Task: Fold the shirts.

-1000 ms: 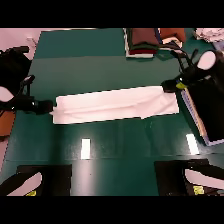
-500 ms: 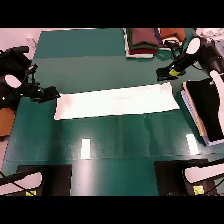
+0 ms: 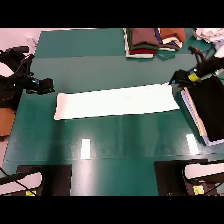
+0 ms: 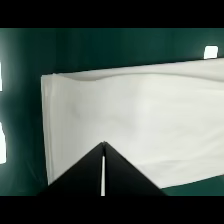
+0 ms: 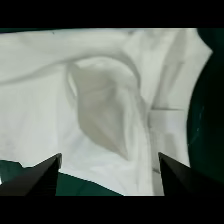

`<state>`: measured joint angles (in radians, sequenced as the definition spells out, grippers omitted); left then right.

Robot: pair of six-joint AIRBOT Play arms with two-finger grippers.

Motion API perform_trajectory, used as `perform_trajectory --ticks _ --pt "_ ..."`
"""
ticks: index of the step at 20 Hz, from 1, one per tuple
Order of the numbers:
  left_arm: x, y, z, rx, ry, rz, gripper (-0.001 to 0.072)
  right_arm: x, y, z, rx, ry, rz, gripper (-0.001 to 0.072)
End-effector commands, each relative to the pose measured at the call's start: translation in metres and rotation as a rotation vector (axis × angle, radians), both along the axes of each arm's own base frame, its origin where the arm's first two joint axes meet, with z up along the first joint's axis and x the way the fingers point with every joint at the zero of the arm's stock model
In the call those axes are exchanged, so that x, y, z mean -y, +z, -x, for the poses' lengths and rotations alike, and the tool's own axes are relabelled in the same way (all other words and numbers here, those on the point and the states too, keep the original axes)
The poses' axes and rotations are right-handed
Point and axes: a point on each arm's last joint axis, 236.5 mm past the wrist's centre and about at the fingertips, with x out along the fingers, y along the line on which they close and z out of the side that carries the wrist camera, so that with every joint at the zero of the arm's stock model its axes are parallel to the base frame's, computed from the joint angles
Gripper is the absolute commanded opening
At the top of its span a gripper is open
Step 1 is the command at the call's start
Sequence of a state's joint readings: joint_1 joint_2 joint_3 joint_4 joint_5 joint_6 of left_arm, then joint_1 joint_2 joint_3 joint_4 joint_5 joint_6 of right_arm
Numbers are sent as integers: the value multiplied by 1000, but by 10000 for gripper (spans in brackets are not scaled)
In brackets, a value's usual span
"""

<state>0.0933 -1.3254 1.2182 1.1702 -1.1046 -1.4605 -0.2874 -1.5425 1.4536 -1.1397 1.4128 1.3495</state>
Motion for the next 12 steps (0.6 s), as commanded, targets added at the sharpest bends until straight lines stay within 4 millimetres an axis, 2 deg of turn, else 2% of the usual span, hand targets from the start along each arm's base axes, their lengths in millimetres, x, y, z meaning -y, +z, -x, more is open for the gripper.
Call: perform_trajectory --ticks 1,5,8,12 --pt "20 6 5 -19 -34 52 23 27 -30 26 -42 -73 -94 701" --pt "72 6 15 -18 -152 55 22 25 -62 25 -54 -100 -183 700" --pt "110 8 22 -8 -210 67 23 20 -77 14 -70 -97 -223 699" --pt "148 13 25 24 -238 89 22 14 -90 1 -83 -76 -232 695"
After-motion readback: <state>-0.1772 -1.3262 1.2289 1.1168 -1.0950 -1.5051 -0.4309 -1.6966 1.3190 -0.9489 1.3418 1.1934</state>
